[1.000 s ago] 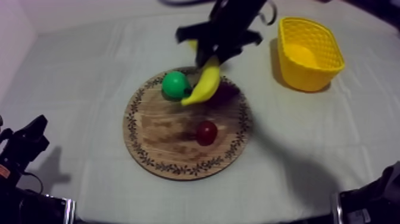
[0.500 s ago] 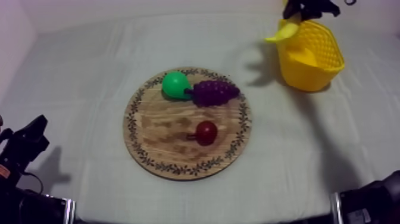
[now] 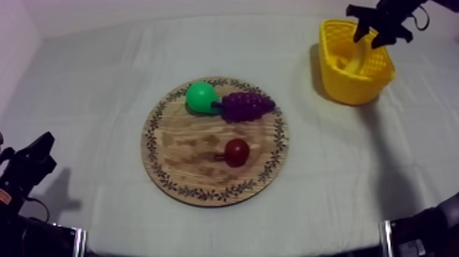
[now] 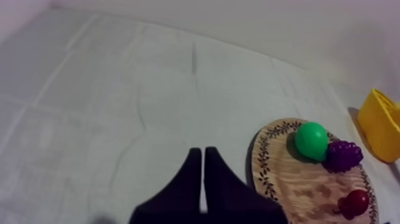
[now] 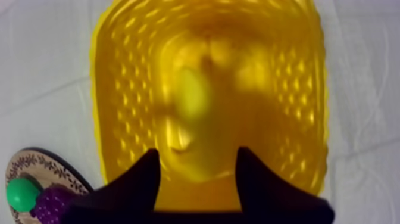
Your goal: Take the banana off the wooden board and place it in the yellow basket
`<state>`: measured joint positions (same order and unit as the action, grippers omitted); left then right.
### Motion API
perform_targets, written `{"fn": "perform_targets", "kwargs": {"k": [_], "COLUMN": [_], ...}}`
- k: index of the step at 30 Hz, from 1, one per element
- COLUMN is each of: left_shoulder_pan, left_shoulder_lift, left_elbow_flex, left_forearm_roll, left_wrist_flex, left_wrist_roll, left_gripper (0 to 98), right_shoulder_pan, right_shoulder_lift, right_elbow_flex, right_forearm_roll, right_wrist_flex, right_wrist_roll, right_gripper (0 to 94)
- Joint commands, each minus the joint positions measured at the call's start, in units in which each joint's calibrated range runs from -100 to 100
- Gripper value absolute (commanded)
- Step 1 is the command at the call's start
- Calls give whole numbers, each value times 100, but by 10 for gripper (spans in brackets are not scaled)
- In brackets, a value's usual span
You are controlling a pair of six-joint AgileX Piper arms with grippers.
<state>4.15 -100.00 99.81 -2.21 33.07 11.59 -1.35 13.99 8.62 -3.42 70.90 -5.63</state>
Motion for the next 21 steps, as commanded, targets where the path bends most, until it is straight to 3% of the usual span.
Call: {"fn": "perform_targets", "kwargs": {"k": [1, 7, 14, 21], "left_shoulder_pan": [1, 1, 1, 1], "left_shoulder_lift": [0, 0, 0, 0], "left_elbow_flex": [-3, -3, -3, -3], "left_forearm_roll": [4, 4, 4, 4], "left_wrist_flex": [-1, -1, -1, -1], "left_wrist_roll": [-2, 1, -1, -1], "left_gripper": [1, 1, 1, 1], "right_shoulder_pan": [2, 57, 224, -72], "right_shoulder_lift": [-114, -1023, -3078, -4932], "right_elbow_flex": [183, 924, 1812, 2543], "right_forearm_roll": [21, 122, 52, 251], "right_wrist_flex": [3, -192, -281, -269], "right_wrist_roll": [3, 48, 330, 259], "right_gripper": [481, 522, 444, 356]}}
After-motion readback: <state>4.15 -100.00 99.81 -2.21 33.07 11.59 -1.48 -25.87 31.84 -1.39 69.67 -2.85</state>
